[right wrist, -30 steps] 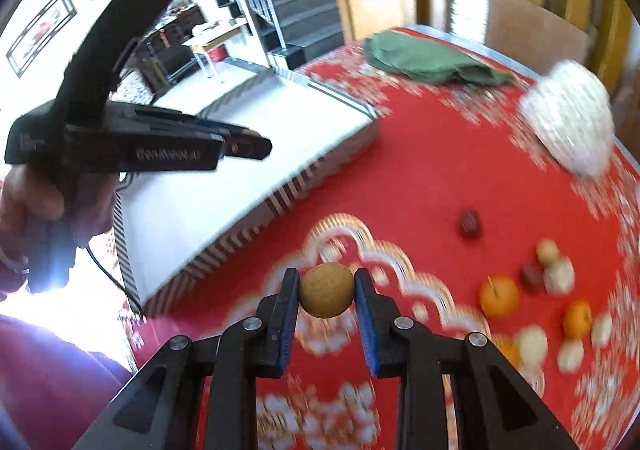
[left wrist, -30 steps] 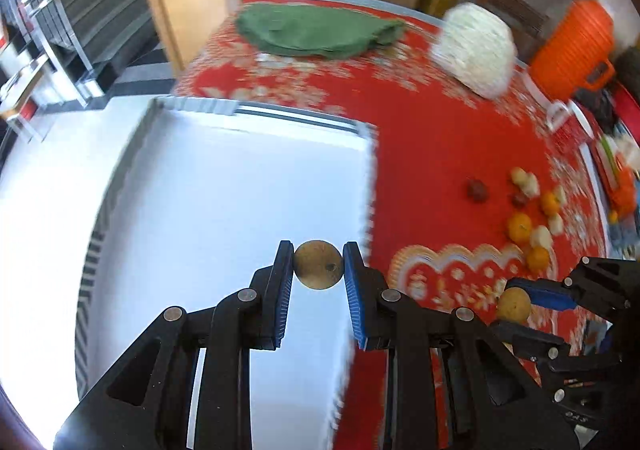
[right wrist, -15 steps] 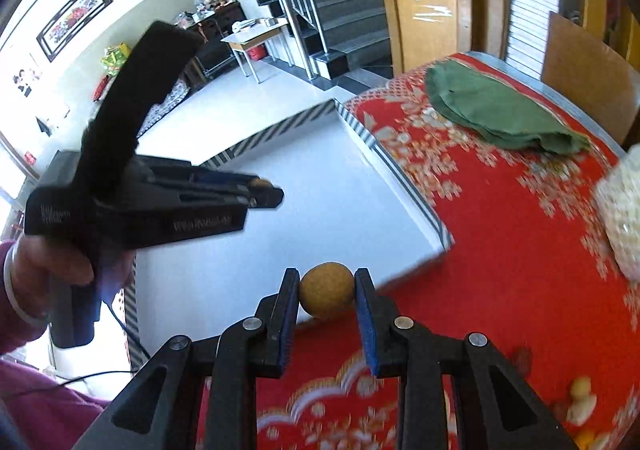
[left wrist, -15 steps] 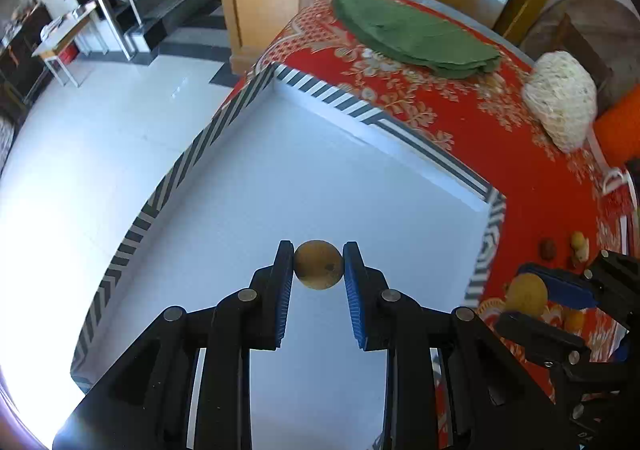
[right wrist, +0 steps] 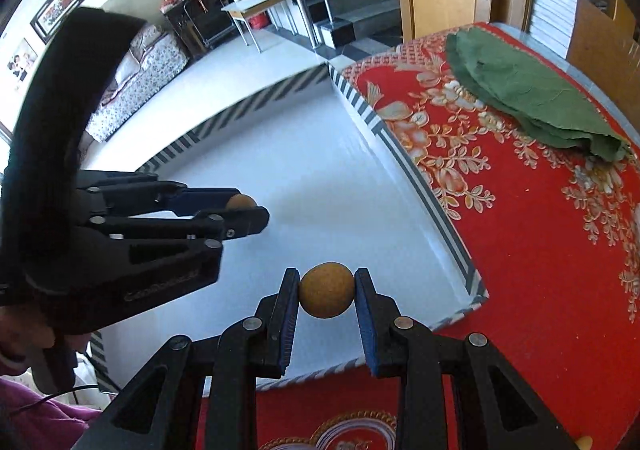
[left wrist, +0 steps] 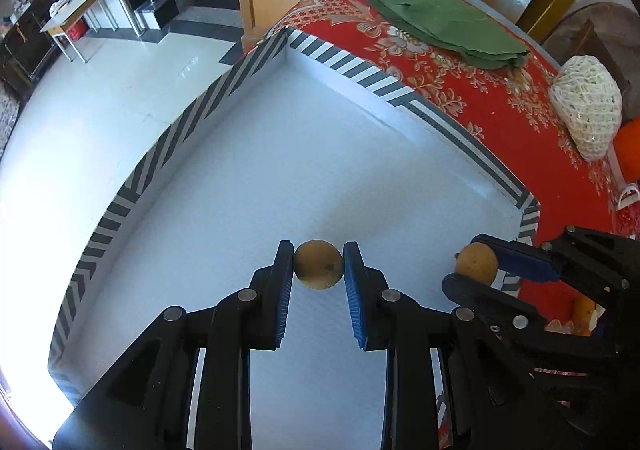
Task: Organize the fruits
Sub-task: 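Carry both brown fruits over the white tray and open both grippers, then move both grippers back over the table, left gripper toward a red date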
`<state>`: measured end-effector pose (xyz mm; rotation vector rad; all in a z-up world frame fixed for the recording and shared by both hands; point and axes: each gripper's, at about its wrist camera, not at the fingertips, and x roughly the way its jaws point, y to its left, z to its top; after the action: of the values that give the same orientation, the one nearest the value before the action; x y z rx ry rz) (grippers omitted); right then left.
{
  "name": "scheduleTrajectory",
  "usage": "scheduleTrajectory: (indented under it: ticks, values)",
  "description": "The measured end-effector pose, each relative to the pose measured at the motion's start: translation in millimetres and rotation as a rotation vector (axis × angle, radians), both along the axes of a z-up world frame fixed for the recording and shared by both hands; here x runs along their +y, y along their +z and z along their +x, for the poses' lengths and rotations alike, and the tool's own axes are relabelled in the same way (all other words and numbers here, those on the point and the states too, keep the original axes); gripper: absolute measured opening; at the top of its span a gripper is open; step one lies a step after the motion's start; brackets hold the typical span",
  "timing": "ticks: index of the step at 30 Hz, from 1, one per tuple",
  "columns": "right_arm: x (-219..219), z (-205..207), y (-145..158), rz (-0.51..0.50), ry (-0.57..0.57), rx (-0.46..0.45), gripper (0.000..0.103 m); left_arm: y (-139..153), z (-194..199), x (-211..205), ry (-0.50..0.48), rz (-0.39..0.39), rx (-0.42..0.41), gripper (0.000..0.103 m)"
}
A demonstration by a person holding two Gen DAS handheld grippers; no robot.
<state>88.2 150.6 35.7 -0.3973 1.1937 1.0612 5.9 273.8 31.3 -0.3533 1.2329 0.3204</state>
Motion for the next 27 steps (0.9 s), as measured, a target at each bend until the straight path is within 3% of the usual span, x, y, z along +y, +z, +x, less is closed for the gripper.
scheduleTrajectory:
  ticks: [7, 12, 17, 27]
  values:
    - [5, 4, -14, -0.03, -0.005, -0.001, 0.027, -6, 0, 3, 0.024, -0.032, -0.001, 0.025]
    - [0, 7, -13, -0.001, -0.035, 0.03, 0.032, -5, -2, 4, 0.022, -0.075, -0.034, 0.045]
    - [-9, 3, 3, 0.038, -0.056, 0.025, 0.035, 7, -10, 2, 0.023, -0.042, -0.052, 0.047]
    - [-74, -21, 49, 0.098, -0.141, -0.036, 0.036, 30, -25, -37, -0.059, -0.001, -0.081, 0.047]
